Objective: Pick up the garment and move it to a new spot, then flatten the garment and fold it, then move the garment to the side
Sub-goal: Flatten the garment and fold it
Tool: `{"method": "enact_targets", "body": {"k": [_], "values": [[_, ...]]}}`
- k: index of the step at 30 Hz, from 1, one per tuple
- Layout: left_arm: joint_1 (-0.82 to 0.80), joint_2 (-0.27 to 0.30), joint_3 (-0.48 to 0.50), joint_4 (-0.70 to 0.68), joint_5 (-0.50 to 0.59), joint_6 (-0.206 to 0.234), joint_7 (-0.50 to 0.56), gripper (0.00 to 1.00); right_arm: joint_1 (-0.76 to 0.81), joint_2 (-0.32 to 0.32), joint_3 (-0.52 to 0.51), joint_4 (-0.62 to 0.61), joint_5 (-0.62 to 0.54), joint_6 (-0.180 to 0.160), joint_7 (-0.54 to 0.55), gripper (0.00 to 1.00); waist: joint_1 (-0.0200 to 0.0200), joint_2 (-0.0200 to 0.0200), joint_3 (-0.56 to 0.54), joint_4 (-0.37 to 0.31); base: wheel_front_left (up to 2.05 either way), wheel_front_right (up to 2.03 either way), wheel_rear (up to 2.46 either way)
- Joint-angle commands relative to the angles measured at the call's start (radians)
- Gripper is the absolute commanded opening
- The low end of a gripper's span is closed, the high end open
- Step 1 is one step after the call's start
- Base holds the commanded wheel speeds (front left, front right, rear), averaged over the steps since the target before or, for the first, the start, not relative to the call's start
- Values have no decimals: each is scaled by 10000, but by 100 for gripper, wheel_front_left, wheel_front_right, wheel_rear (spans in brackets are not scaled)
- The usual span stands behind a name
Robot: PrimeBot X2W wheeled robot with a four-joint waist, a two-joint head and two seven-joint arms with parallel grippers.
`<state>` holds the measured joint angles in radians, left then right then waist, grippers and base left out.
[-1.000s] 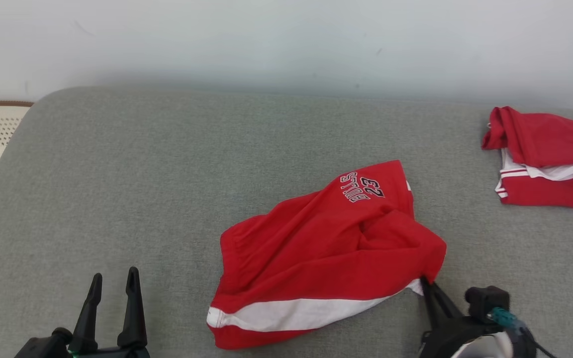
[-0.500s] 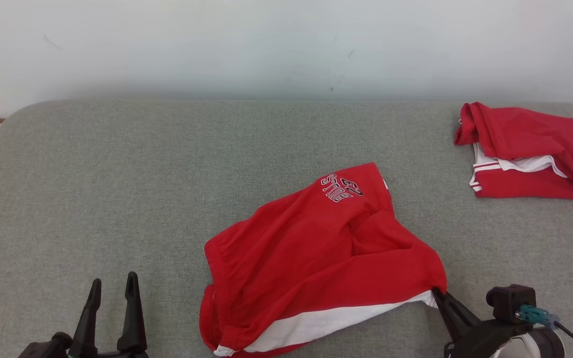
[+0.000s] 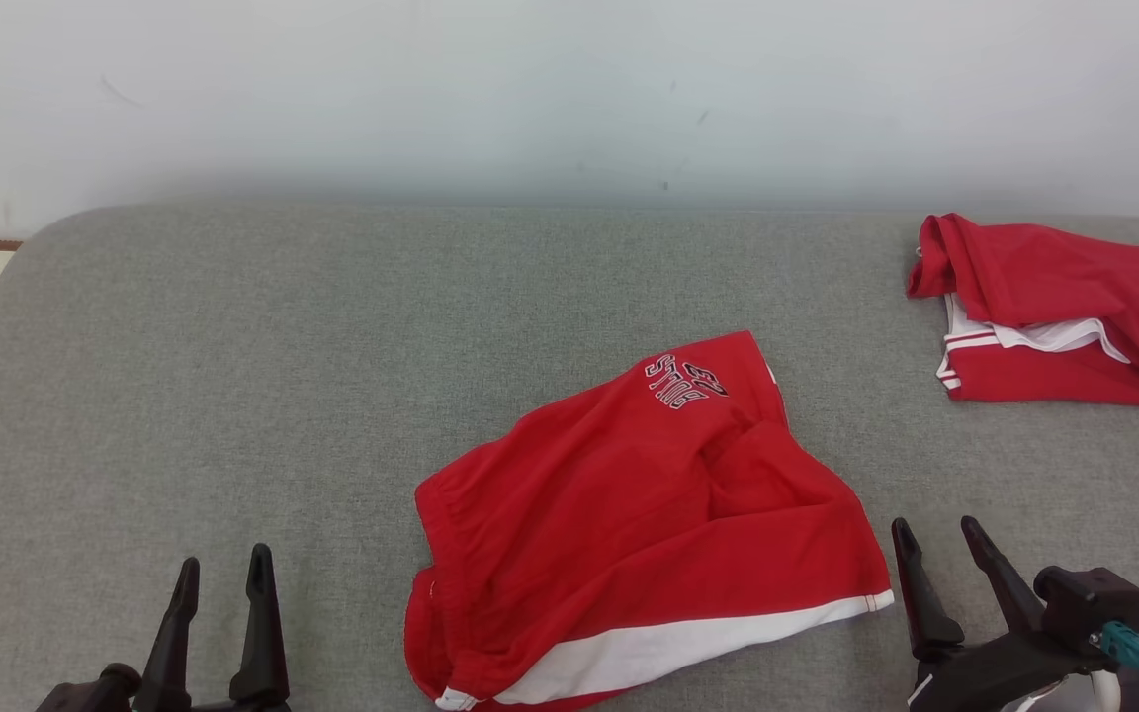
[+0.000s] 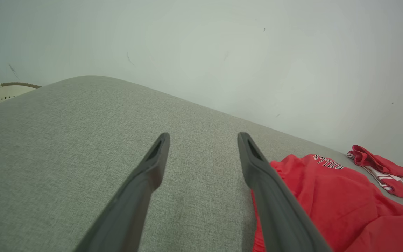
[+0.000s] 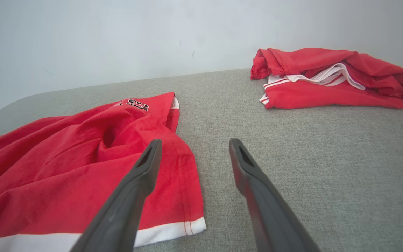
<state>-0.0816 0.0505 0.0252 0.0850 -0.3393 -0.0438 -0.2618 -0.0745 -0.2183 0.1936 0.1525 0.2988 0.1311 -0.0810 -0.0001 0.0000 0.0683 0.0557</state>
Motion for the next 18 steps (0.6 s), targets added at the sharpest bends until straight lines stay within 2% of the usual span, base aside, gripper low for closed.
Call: {"method": "enact_targets", "body": {"k": [1,9,18], "values": [[164,3,48,2,31,-55,-45,100,28,93,-71,-39,-137,-8,-172,100,1,0,-19,-4,0,0,0],[313,2,165,20,313,-3,-45,100,125,729,-718,144,-802,-8,-973,100,1,0,-217,-69,0,0,0],[652,17,208,188,1267,66,-46,100,274,1070,-956,302,-871,-8,-1257,100,1,0,-583,-175,0,0,0]]}}
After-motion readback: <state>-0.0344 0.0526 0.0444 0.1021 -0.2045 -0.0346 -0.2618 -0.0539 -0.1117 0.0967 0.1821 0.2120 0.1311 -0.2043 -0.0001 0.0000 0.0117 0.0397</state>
